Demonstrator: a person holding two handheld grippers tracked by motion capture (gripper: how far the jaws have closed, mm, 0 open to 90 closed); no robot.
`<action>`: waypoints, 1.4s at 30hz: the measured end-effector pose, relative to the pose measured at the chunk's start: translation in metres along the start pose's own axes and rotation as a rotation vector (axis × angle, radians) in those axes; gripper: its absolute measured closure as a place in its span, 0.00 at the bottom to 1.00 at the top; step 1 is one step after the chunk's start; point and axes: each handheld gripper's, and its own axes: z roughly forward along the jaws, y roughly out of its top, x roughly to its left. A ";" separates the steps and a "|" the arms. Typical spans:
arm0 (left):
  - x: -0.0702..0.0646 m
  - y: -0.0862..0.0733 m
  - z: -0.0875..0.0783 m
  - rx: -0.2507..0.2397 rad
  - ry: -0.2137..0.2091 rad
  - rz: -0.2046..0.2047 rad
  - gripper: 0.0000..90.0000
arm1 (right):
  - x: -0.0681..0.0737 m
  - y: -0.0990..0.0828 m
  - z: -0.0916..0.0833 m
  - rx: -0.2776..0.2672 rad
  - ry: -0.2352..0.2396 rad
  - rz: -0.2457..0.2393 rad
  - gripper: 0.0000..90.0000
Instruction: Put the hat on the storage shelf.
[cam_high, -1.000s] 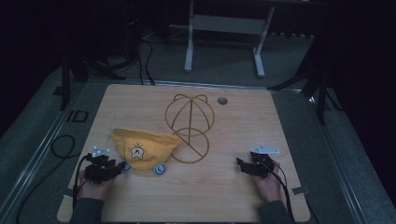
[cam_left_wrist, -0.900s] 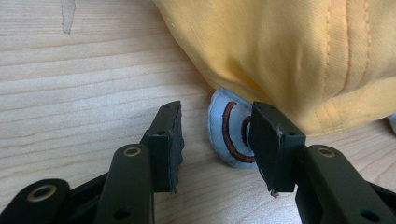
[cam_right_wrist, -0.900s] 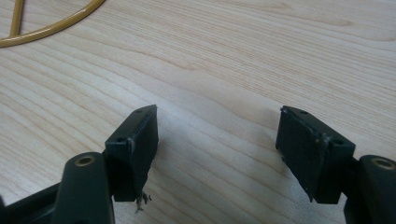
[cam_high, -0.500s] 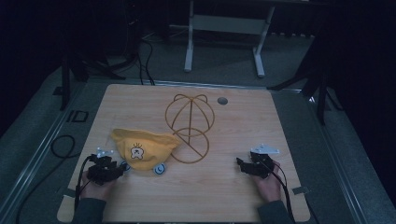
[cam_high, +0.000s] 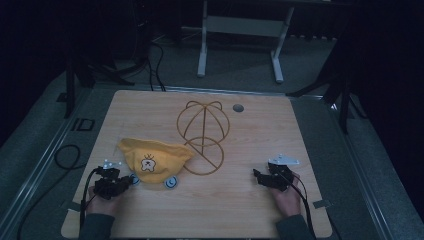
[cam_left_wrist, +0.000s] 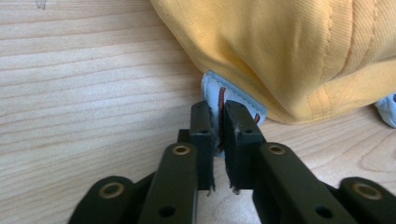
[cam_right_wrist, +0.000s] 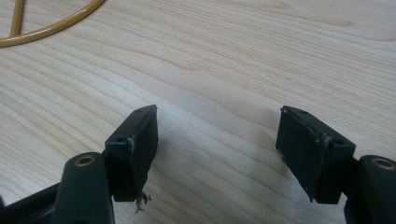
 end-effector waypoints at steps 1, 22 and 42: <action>0.000 0.000 -0.001 0.001 0.001 0.000 0.94 | 0.000 0.000 0.000 0.000 0.000 0.000 0.33; 0.009 0.004 -0.044 -0.126 -0.024 -0.040 0.95 | 0.000 0.000 0.000 0.000 0.000 0.000 0.33; -0.010 0.038 -0.089 -0.214 -0.025 0.068 0.96 | 0.000 0.000 0.000 0.000 0.000 0.000 0.33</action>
